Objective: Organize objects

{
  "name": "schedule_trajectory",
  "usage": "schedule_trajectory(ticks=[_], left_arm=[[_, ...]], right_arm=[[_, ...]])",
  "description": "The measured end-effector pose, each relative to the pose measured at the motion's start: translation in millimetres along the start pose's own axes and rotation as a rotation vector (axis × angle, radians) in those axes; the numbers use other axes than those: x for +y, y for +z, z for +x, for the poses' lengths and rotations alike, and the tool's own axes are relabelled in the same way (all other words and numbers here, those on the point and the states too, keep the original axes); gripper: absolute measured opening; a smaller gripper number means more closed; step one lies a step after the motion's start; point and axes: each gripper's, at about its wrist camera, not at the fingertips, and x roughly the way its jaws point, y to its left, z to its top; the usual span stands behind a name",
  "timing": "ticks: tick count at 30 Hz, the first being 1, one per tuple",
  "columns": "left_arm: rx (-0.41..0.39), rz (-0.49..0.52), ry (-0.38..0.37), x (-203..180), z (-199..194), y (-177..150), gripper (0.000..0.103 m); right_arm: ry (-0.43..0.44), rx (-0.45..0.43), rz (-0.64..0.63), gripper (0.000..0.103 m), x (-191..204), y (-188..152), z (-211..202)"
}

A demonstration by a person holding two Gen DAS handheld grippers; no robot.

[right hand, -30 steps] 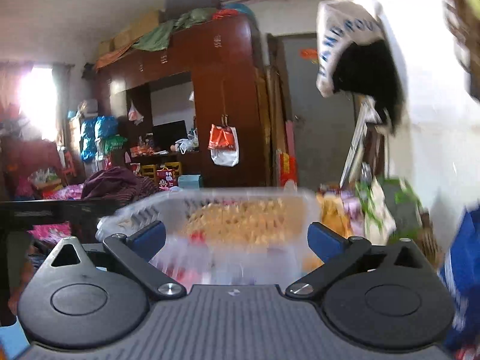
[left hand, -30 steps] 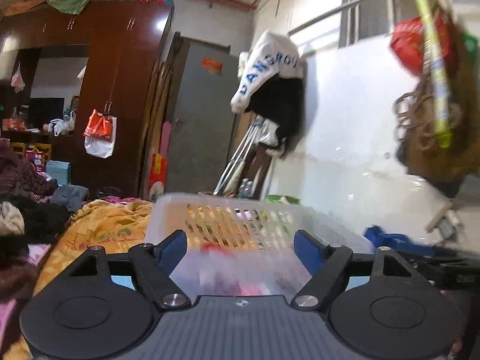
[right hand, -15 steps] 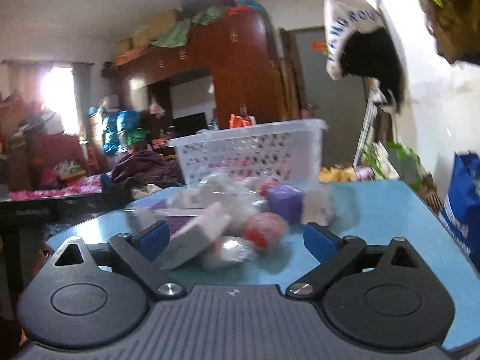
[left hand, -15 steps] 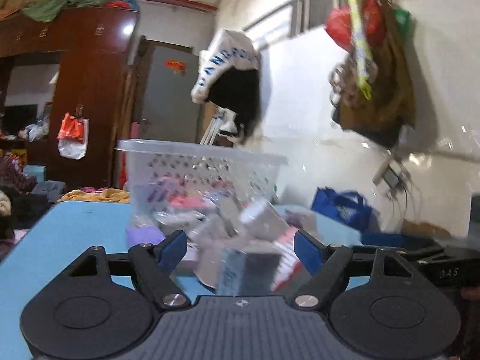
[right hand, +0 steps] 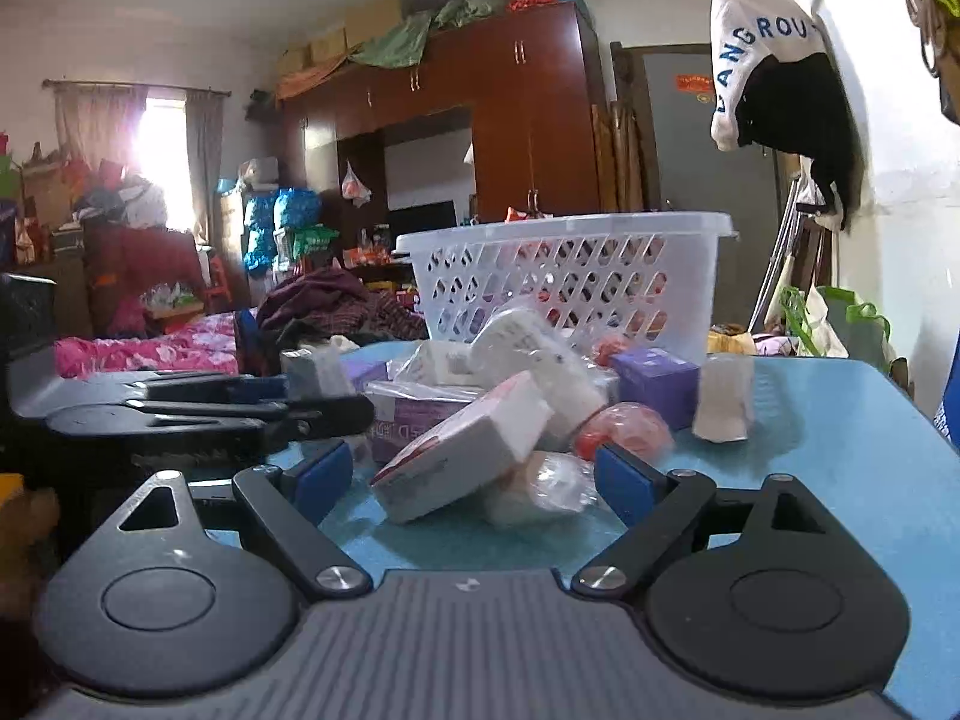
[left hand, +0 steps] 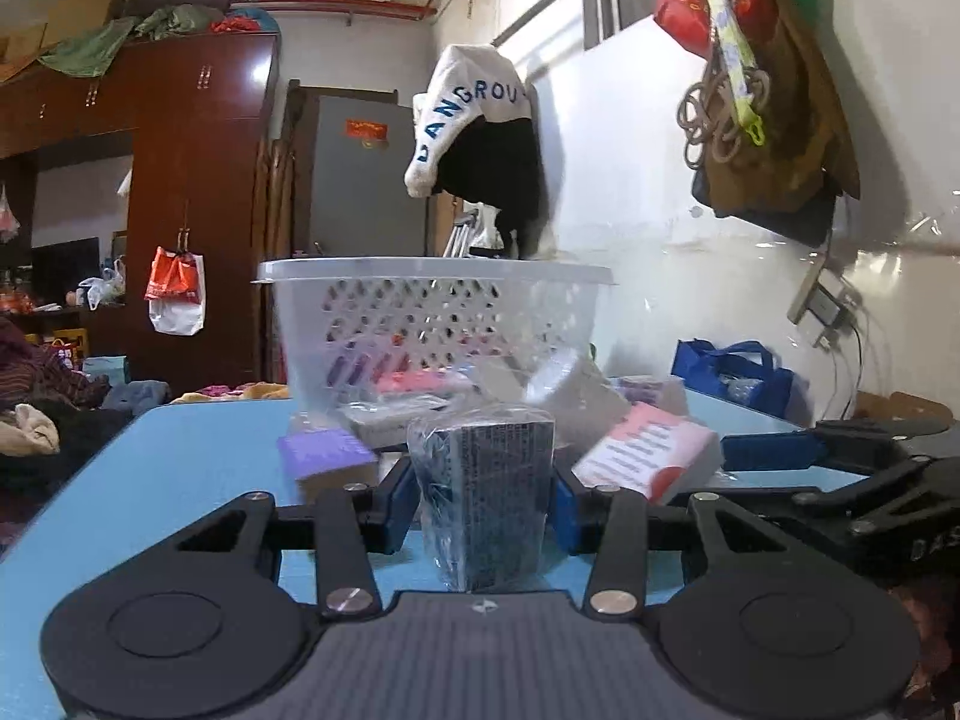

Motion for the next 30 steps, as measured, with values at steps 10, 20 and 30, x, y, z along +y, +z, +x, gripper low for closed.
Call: schedule_trajectory(ticks=[10,20,30], left_arm=[[-0.009,-0.019,0.001,17,-4,0,0.049],[-0.012,-0.017,-0.017,12,-3,-1,0.049],[-0.028,-0.024,-0.024,12,-6,1,0.049]], right_arm=[[-0.043,0.035,-0.048,0.062,10,2,16],[0.0,-0.022,-0.057,0.035,9,10,-8],[-0.022,-0.091,-0.059,0.032,5,24,-20]])
